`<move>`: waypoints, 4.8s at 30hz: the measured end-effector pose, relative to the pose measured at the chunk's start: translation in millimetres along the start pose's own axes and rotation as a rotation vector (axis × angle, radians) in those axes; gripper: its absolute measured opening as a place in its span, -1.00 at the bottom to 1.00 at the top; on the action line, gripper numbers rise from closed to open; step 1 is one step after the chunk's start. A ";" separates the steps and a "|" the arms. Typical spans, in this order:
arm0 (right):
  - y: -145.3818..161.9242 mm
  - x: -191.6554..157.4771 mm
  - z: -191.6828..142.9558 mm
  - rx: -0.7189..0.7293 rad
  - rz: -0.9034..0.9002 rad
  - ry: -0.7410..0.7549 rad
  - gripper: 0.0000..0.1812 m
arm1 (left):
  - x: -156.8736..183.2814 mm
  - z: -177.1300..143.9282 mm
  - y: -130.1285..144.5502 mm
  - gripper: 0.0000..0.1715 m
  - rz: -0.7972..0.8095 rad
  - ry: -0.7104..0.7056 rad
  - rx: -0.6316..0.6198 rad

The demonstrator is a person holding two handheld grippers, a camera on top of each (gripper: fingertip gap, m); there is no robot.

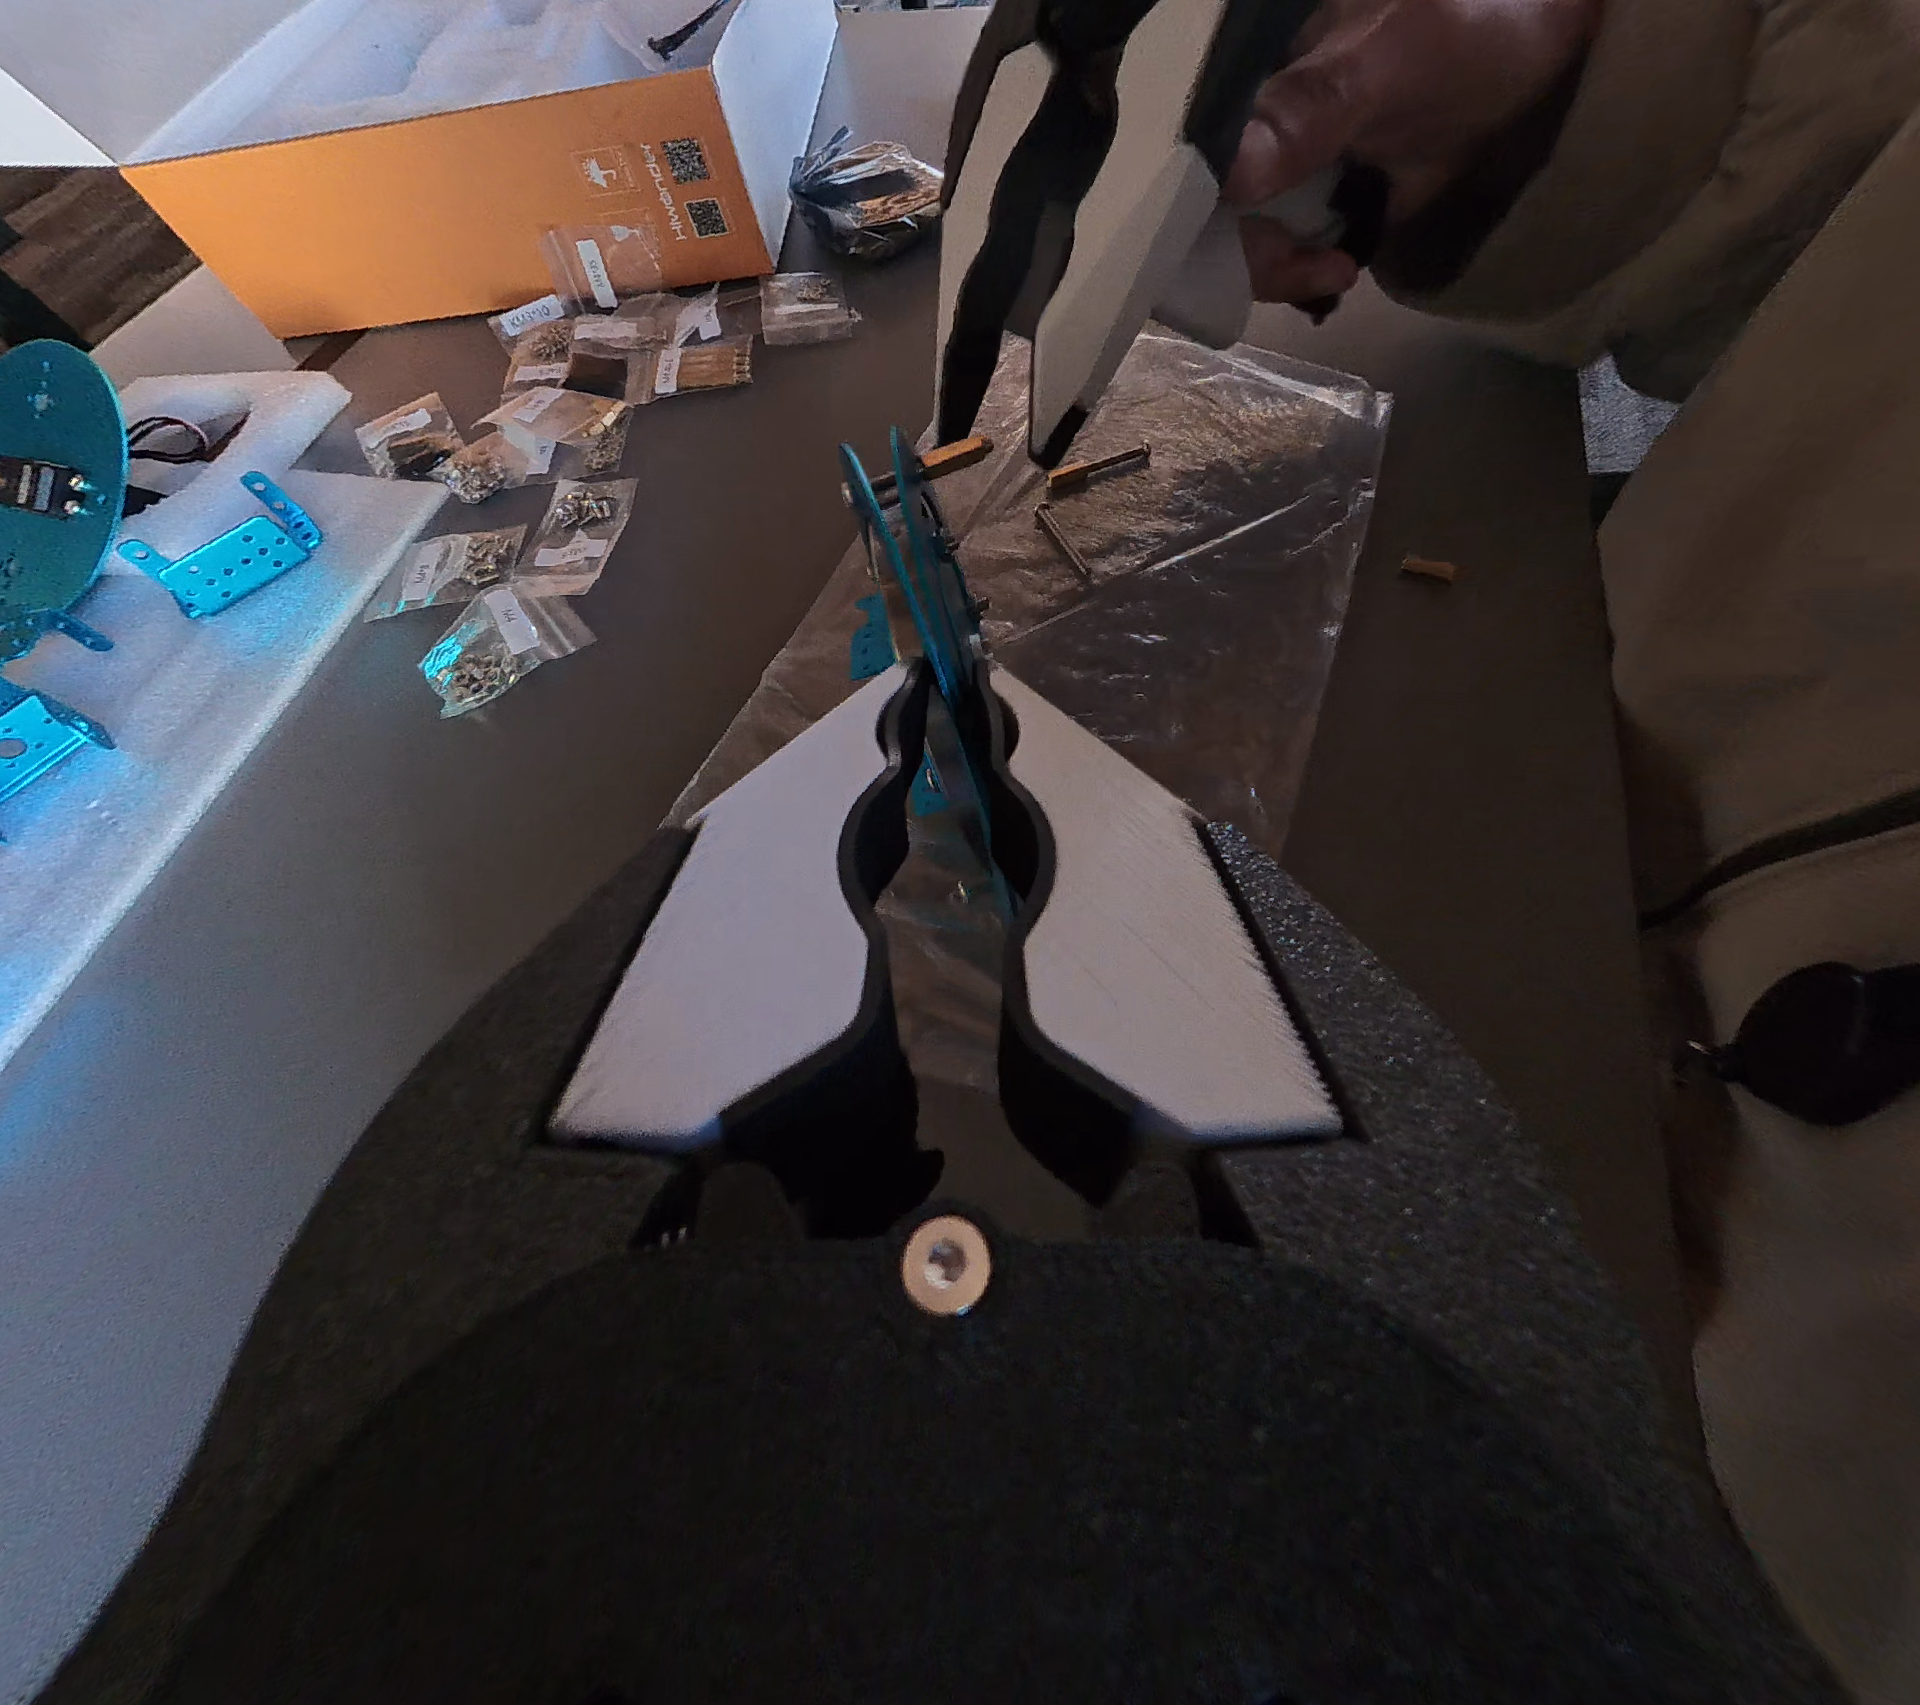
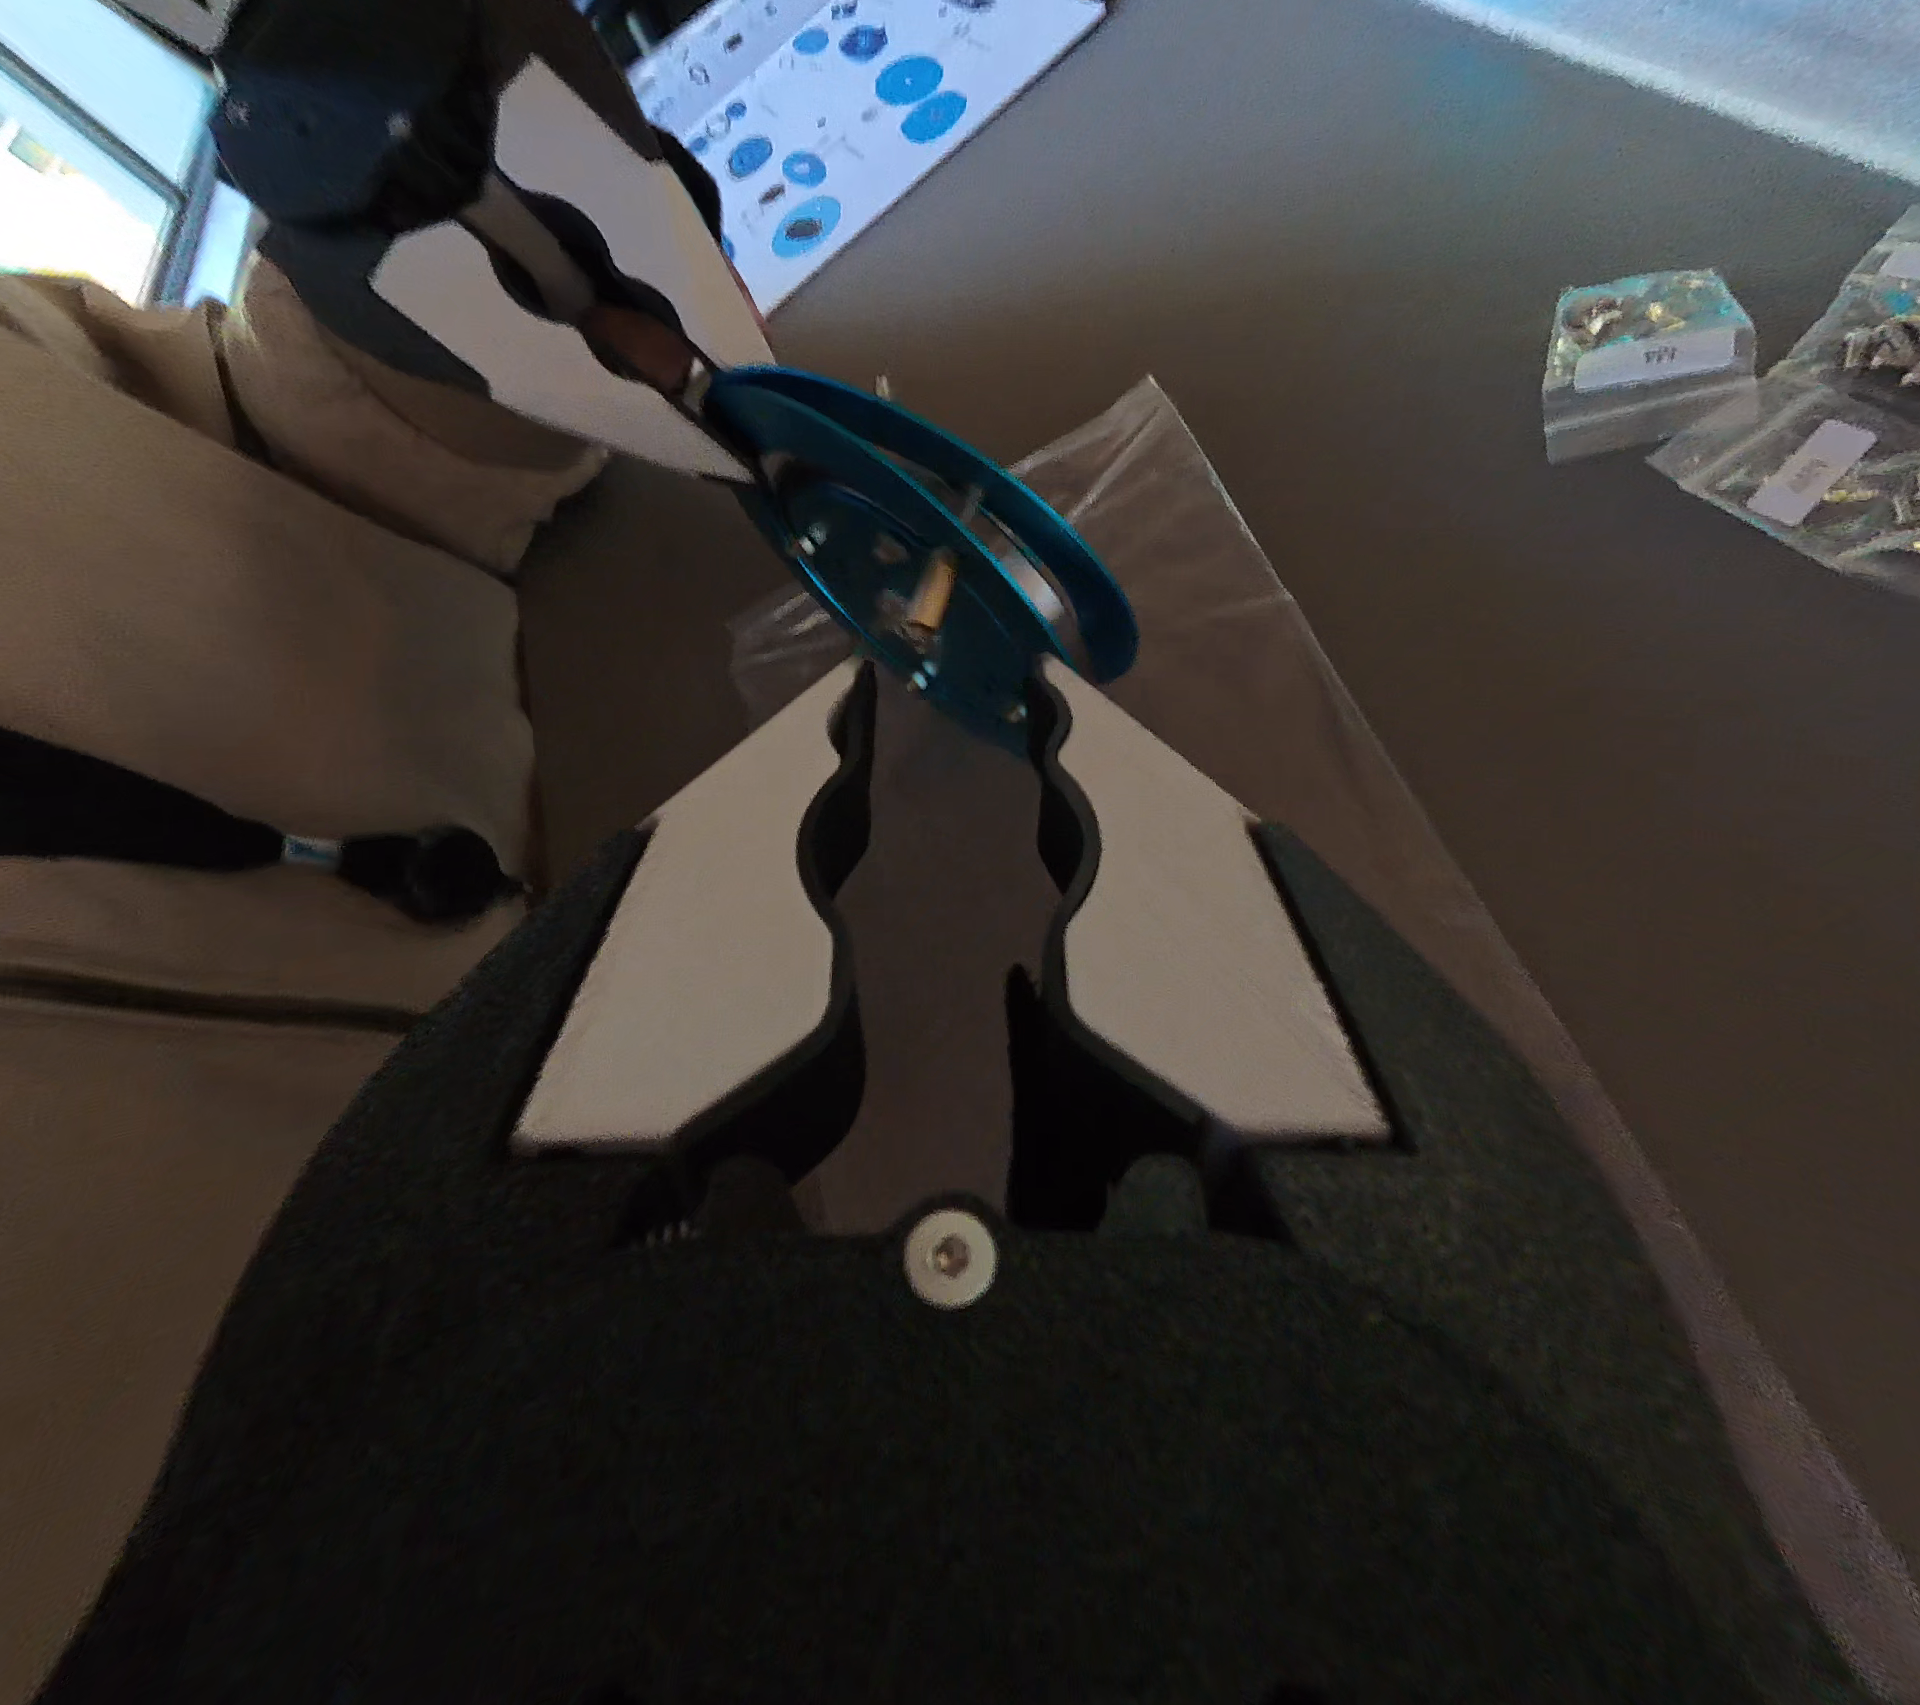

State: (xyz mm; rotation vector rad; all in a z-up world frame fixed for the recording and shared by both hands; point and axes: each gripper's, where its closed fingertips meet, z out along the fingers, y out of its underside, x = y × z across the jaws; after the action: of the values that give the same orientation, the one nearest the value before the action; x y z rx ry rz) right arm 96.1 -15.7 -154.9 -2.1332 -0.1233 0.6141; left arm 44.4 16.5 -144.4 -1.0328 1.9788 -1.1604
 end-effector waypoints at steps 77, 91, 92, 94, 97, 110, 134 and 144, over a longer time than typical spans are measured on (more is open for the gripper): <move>-7.3 -52.5 18.6 -0.093 -0.991 0.655 -0.74 | 14.6 3.8 -4.6 -0.97 0.317 0.492 -0.598; -16.4 -29.3 14.2 -0.312 -1.317 0.977 -0.93 | 22.1 5.4 -9.8 -0.97 -0.236 0.852 -0.817; -16.9 -26.2 13.8 -0.318 -1.310 0.992 -0.93 | 19.7 7.2 -9.4 -0.97 -0.207 0.833 -0.805; -17.7 -23.8 14.1 -0.323 -1.286 0.984 -0.94 | 16.6 9.3 -6.5 -0.97 -0.101 0.774 -0.783; -16.4 -26.2 15.8 -0.274 -1.069 0.800 -0.96 | 14.0 10.7 -5.4 -0.97 0.156 0.622 -0.700; -7.6 -63.6 14.6 -0.405 0.695 -0.538 -0.96 | 12.0 10.4 -19.4 -0.99 1.378 -0.302 -0.238; -20.8 -16.6 11.3 -0.243 -1.215 1.036 -0.85 | 10.2 13.5 -8.8 -0.97 0.301 0.608 -0.556; -16.8 -21.5 14.9 -0.273 -1.393 1.150 -0.75 | 18.8 9.0 -9.9 -0.97 -0.038 0.746 -0.654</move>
State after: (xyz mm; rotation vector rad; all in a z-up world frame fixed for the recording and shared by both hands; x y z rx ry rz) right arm 72.5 -1.2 -140.7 -1.7444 -0.9299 -1.4313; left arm 45.2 -6.4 -141.6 -1.0162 3.0791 -1.0161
